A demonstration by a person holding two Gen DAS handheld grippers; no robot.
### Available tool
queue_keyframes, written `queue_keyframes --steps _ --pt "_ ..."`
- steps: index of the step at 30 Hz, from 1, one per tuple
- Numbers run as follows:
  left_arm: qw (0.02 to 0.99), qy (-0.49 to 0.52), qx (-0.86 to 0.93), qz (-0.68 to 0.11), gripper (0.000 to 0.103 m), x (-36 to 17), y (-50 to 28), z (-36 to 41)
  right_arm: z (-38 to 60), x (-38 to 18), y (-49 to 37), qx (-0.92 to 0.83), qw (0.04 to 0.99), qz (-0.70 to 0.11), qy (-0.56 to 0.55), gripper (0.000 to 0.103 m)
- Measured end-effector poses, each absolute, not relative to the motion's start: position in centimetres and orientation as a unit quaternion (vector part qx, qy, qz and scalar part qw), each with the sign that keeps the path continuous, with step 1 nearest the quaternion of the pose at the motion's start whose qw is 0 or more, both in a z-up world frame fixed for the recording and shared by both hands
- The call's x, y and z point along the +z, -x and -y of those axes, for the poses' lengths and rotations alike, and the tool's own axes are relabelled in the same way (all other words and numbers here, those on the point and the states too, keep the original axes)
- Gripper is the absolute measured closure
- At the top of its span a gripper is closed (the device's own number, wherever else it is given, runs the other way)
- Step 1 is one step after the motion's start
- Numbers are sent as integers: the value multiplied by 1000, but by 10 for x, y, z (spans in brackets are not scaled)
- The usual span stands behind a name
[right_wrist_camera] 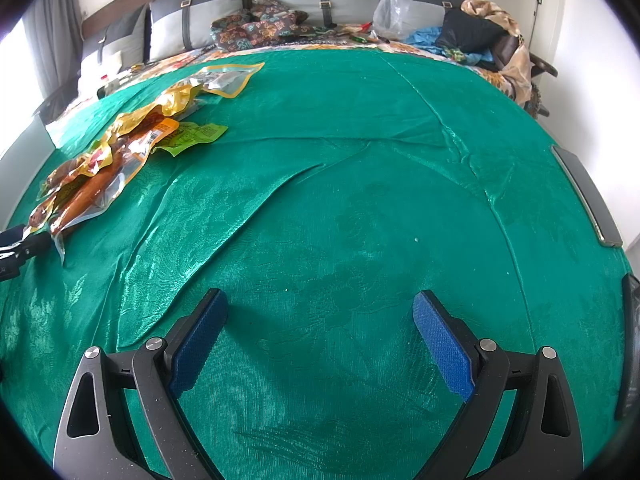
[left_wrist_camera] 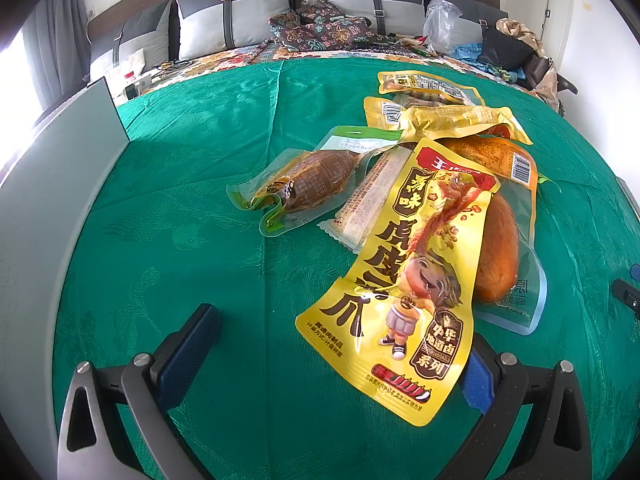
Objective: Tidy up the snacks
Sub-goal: 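Return both tools over the remaining snacks on the green cover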
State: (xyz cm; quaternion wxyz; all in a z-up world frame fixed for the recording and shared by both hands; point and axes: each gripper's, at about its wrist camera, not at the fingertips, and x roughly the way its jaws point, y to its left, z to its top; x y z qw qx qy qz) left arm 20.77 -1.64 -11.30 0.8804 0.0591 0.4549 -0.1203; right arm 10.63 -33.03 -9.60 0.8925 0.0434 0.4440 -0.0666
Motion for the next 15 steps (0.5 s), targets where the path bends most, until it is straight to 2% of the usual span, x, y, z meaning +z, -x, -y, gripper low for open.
queue_keyframes --steps 15 --pt "880 -59 -120 -455 0 -111 -207 16 330 -96 -107 -66 893 -444 -44 7"
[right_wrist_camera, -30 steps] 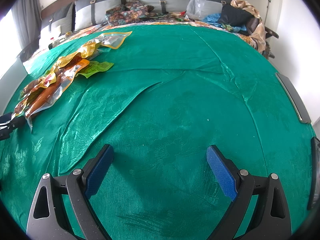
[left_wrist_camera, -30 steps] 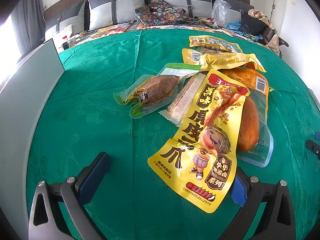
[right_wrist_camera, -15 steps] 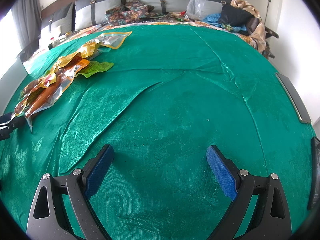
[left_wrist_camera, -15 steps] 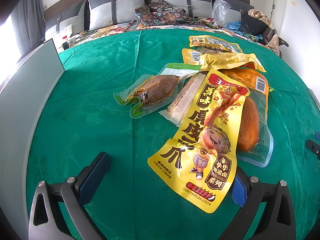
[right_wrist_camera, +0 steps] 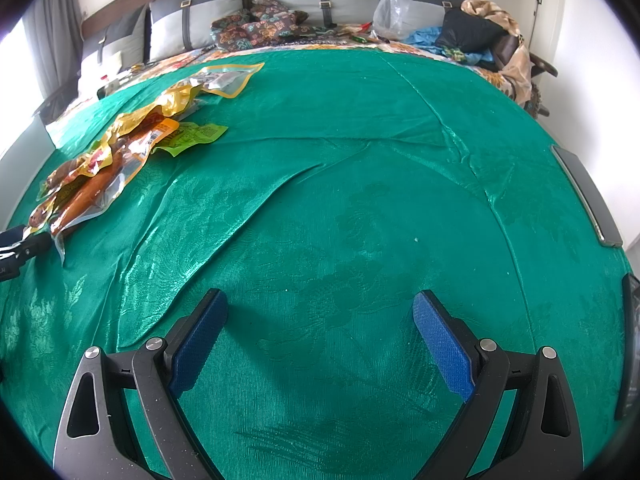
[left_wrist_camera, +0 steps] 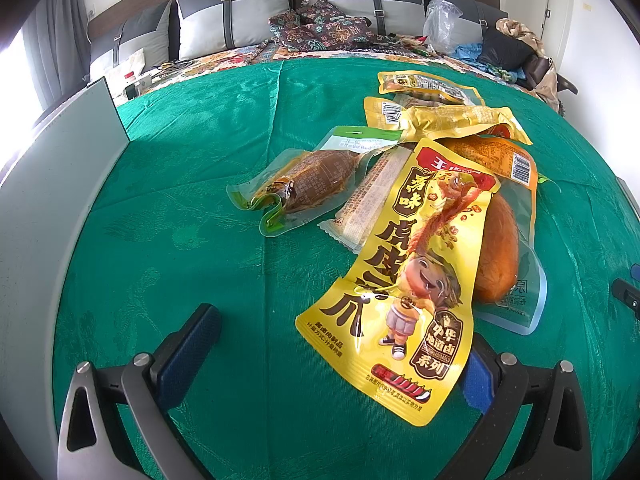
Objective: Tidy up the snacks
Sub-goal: 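Return both tools over the remaining snacks on the green cover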
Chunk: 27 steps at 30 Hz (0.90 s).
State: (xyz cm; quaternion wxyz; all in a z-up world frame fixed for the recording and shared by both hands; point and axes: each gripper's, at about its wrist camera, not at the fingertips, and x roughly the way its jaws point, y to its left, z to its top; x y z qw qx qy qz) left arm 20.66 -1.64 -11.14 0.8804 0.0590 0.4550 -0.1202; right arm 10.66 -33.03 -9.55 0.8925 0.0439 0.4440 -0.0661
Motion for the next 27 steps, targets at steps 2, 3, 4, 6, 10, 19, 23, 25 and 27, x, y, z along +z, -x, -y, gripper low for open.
queue_keyframes --steps 2,3,4,6,10,19,23,25,27 --pt "880 -59 -120 -455 0 -113 -207 17 330 -96 -107 -66 893 -444 -44 7" --pt "880 -59 -120 -455 0 -111 -206 16 330 -96 -107 -65 893 -444 -45 7" --pt "880 -59 -120 -455 0 -114 -208 17 330 -96 -107 -65 893 -444 -45 7" --pt "880 -59 -120 -455 0 -114 -208 17 330 -95 -107 -65 893 -443 -45 7" --pt "880 -59 -120 -455 0 -113 -208 17 330 -95 -107 -65 893 -443 -45 7" --pt "880 -59 -120 -455 0 -112 -207 17 330 -95 -107 -65 893 -443 -45 7" --pt "880 -59 -120 -455 0 -109 -205 16 331 -95 -107 -65 893 -443 -45 7" --pt "880 -59 -120 -455 0 -113 -207 17 330 -95 -107 -65 893 -443 -46 7" --pt "880 -59 -120 -455 0 -110 -206 16 330 -95 -107 -65 893 -443 -46 7"
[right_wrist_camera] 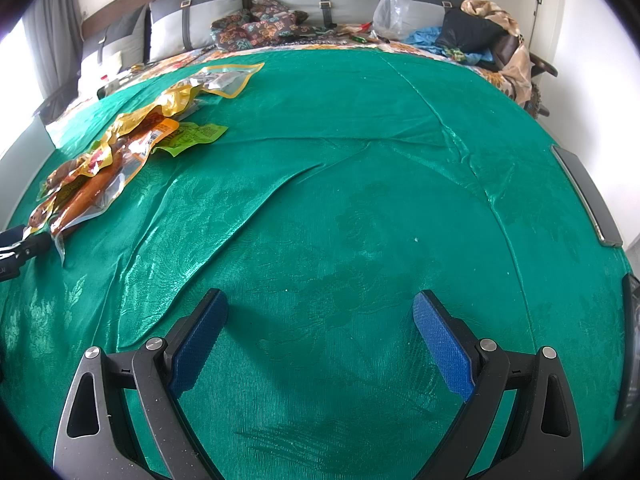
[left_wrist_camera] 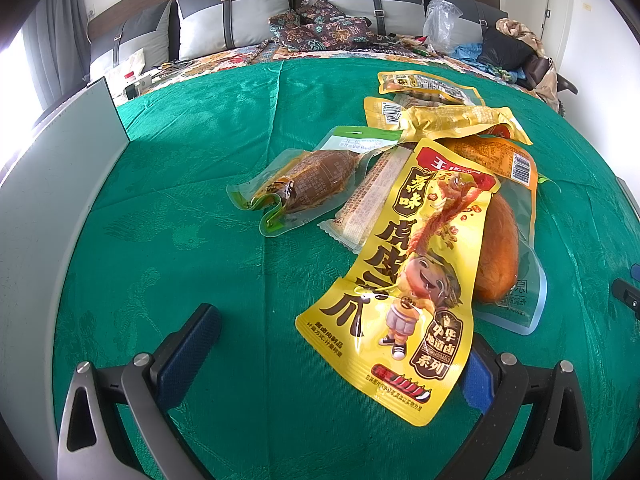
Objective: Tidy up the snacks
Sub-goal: 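Return both tools over the remaining snacks on the green cover, then grasp the clear sausage pack with the left tool while the right tool grasps the yellow packet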
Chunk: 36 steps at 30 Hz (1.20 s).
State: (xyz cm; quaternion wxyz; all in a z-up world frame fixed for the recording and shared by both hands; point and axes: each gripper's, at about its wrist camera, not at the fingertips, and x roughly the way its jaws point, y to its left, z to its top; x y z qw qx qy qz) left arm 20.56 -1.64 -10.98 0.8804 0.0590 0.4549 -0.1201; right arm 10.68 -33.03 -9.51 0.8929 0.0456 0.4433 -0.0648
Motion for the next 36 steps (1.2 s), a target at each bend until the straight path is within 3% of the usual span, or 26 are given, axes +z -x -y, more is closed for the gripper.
queue_keyframes --steps 6,12,17,21,22,25,28,29,32,36 --pt "876 -61 -122 -462 0 -110 -204 16 330 -95 -107 -65 893 -443 -46 7" --pt "773 -81 -216 -591 2 -100 -202 0 330 -95 -107 -64 893 -443 -46 7" --pt "825 -81 -240 -506 3 -17 -233 -17 330 -95 -107 -64 893 -443 -46 7" --pt "824 -90 -236 -506 3 -18 -290 2 330 -95 -107 -64 893 -443 -47 7" --pt "817 -96 -233 -520 7 -29 -306 9 330 -95 -107 -64 893 -443 -47 7" --pt "782 -85 -233 -571 30 -66 -343 27 330 -95 -107 -64 893 -443 -47 7" --pt "761 -69 -251 -595 28 -92 -345 30 330 -94 -107 -64 893 -443 -47 7" --pt "759 -70 -259 -593 39 -93 -345 31 330 -94 -107 -64 893 -443 -47 7" --pt "756 -58 -278 -590 54 -91 -336 25 330 -94 -107 -64 893 -442 -47 7" --pt "777 -29 -244 -579 57 -85 -301 -5 330 -95 -108 -63 893 -442 -48 7"
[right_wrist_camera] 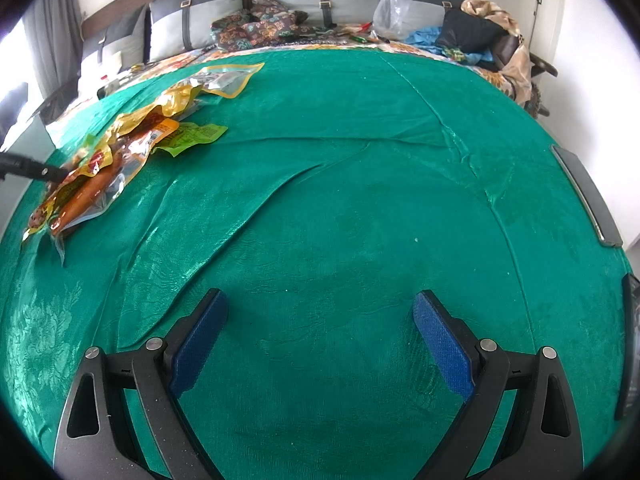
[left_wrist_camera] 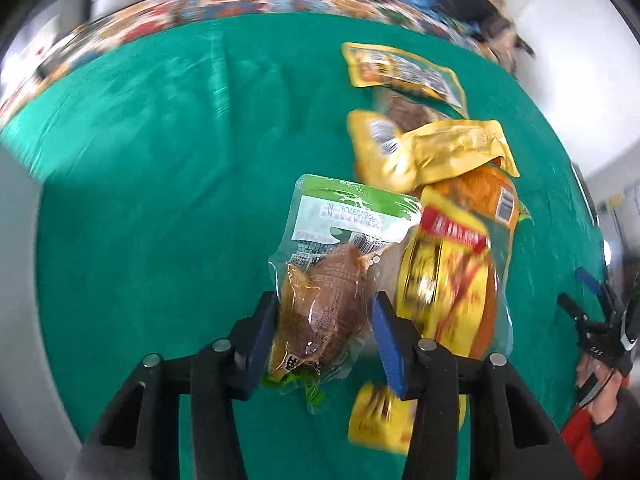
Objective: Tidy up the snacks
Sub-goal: 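Grasp the clear sausage pack with the left tool while the right tool grasps the yellow packet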
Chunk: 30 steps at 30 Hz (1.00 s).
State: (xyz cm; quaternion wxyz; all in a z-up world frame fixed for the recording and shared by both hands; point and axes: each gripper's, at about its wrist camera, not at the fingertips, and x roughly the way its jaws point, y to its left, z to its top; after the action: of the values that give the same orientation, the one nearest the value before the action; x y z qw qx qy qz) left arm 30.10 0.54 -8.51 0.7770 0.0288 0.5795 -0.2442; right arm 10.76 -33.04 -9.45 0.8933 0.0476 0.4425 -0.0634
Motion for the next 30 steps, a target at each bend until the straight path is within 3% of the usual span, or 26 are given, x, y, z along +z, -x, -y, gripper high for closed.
queue_keyframes --steps 11,13,16,20,24,25,27,28,30 --pt "826 89 -131 -541 57 -73 -151 -103 329 -93 -111 -50 890 -450 -49 7" --pt "834 89 -118 -531 57 -76 -139 -105 318 -84 -120 -22 871 -480 -100 9" --pt "846 79 -109 -516 56 -76 -127 -101 278 -56 -136 72 850 -490 -179 9" --pt "854 88 -105 -501 56 -74 -113 -101 191 -17 -189 121 845 -494 -164 10" --pt "857 117 -99 -491 56 -74 -99 -116 127 -27 -247 117 806 -558 -160 12" --pt "859 118 -97 -489 56 -74 -96 -119 114 -35 -257 103 800 -574 -145 15" --pt "861 118 -95 -485 56 -73 -89 -125 97 -43 -267 68 804 -582 -99 32" --pt "862 118 -96 -484 56 -73 -87 -128 91 -44 -268 52 805 -587 -73 65" --pt "864 114 -96 -481 56 -75 -82 -130 92 -54 -262 85 781 -609 -108 69"
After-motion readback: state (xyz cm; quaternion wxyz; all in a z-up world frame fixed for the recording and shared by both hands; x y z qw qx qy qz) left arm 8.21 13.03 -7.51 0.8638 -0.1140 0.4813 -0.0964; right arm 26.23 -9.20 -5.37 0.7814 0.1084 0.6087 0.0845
